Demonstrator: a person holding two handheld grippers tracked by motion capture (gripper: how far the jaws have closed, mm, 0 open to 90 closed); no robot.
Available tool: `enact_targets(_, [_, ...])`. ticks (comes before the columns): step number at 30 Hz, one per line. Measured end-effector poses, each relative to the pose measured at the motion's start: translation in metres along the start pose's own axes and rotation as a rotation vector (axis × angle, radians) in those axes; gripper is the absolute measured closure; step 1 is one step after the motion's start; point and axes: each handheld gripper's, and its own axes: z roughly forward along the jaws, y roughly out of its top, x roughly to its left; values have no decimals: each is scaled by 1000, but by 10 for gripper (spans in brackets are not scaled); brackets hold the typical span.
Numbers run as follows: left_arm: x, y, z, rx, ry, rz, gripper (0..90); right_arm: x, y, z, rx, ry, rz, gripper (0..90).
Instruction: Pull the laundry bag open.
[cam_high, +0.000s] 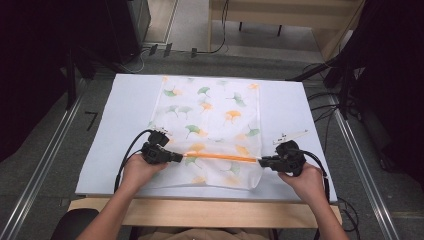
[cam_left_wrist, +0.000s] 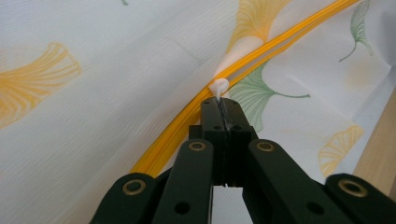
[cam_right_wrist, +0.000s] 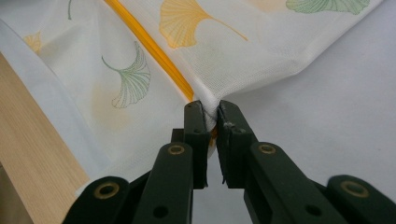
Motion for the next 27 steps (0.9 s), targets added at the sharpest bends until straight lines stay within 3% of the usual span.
enact_targets(21, [1,-1,-1,1,-4,-12,900,-1,-1,0,8,3,3,846])
enact_targets(27, [0,-1,-1,16,15,4,900,-1,-1,0,10,1,3,846])
